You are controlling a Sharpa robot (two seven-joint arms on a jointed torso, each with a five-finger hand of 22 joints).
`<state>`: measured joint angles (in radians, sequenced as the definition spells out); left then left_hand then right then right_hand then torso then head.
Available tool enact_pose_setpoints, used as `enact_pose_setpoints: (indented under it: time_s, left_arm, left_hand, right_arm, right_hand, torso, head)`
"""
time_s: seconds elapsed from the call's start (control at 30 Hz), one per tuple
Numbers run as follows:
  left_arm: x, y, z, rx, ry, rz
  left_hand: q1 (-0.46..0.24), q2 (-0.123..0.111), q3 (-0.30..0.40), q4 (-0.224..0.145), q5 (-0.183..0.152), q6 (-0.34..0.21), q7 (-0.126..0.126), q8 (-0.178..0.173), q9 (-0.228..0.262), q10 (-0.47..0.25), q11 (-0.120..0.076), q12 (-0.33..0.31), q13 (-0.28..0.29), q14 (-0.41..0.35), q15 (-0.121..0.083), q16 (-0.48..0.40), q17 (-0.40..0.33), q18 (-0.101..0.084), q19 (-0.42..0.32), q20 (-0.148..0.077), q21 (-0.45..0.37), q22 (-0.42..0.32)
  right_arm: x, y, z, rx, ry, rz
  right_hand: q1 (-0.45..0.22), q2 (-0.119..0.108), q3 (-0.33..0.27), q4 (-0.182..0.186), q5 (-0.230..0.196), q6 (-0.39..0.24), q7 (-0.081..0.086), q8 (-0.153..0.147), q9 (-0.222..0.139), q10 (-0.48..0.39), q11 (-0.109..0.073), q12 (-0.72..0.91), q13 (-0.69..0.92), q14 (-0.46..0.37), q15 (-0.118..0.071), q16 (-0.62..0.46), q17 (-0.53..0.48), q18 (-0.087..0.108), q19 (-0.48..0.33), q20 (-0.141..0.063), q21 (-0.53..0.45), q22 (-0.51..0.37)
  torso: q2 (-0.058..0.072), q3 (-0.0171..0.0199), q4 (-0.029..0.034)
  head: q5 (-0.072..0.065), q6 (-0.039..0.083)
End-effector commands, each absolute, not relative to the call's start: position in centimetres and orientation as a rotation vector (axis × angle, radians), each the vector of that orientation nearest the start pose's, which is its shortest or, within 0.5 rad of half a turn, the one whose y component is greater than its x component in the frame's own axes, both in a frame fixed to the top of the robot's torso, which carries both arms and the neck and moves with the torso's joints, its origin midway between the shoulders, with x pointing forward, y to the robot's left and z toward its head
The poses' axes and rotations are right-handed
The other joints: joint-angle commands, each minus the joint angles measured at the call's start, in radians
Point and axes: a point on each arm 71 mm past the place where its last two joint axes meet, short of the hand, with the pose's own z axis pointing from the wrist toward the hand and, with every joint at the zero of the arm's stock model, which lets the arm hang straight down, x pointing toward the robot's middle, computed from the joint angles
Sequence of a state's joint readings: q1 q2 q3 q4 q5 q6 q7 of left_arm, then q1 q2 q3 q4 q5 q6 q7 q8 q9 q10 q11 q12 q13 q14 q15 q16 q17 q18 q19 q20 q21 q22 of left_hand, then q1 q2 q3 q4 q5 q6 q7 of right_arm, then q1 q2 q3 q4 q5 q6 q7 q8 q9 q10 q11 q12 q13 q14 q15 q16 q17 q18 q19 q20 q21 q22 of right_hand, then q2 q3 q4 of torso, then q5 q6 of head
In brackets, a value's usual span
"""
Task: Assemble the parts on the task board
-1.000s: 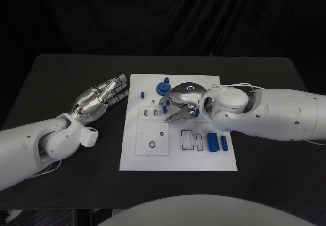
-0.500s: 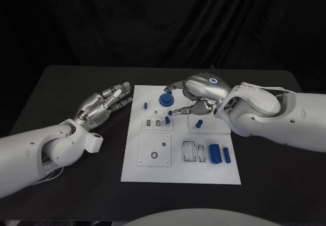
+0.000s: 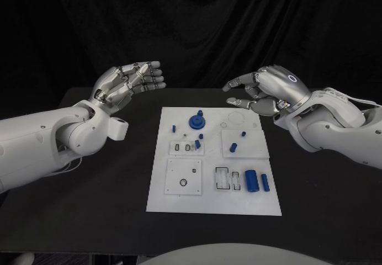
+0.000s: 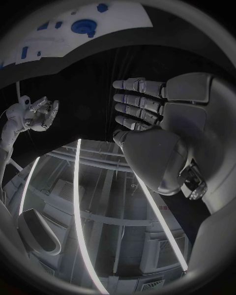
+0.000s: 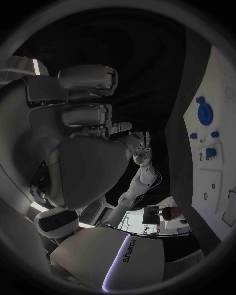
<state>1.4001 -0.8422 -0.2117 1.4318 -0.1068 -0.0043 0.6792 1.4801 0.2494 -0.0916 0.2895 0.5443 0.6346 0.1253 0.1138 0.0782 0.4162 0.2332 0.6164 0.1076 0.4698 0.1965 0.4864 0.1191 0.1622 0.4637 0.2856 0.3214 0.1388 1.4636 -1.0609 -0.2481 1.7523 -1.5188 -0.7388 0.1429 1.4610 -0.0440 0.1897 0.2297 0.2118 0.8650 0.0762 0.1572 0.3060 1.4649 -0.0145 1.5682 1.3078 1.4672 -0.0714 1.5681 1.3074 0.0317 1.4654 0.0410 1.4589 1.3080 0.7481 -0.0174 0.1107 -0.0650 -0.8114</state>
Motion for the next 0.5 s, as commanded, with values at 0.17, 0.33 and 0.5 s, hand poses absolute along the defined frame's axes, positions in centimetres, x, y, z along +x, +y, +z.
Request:
enact_pose_setpoints:
  time_s: [0.17,0.33,0.5]
  left_arm:
    - [53.9,20.4,-13.1,-0.638,1.551,-1.693]
    - [54.7,19.2,-14.0,-0.437,1.705,-1.434]
    - [53.8,17.5,-14.8,-0.223,1.819,-1.187]
  left_hand:
    - [-0.06,0.015,-0.007,0.003,-0.094,0.123,0.071,0.119,0.046,0.243,-0.043,0.188,0.116,0.229,-0.042,0.316,0.142,0.018,0.228,-0.02,0.17,0.077]
    - [-0.1,0.009,-0.048,-0.003,-0.209,0.109,0.06,0.209,0.092,0.536,-0.112,0.703,0.779,0.503,-0.109,0.928,0.758,0.014,0.375,-0.094,0.455,0.262]
    - [-0.111,0.017,-0.072,0.002,-0.28,0.119,0.034,0.302,0.167,1.154,-0.132,0.954,1.463,1.101,-0.137,1.084,1.451,-0.042,0.561,-0.129,0.972,0.817]
  right_arm:
    - [44.1,-25.4,-10.3,-0.32,1.086,0.748]
    - [44.7,-26.2,-11.2,-0.3,1.13,0.722]
    - [45.0,-26.9,-12.1,-0.273,1.18,0.694]
  right_hand:
    - [0.004,0.007,0.007,0.0,0.011,0.036,-0.001,0.012,0.005,0.106,0.001,0.003,0.263,0.104,-0.001,0.003,0.263,-0.005,0.054,-0.002,0.005,0.228]
    - [0.004,0.008,0.006,0.001,0.013,0.039,-0.001,0.012,0.005,0.106,0.0,0.003,0.263,0.104,-0.001,0.003,0.263,-0.005,0.055,-0.002,0.006,0.228]
    - [0.003,0.009,0.006,0.001,0.014,0.039,0.0,0.012,0.005,0.106,0.0,0.003,0.263,0.104,-0.001,0.003,0.263,-0.005,0.054,-0.002,0.005,0.227]
  torso:
    - [-0.036,0.0185,-0.0156]
    - [-0.056,0.0308,-0.0313]
    - [-0.076,0.0425,-0.0425]
  head:
    - [0.016,-0.013]
    - [0.032,-0.028]
    - [0.041,-0.056]
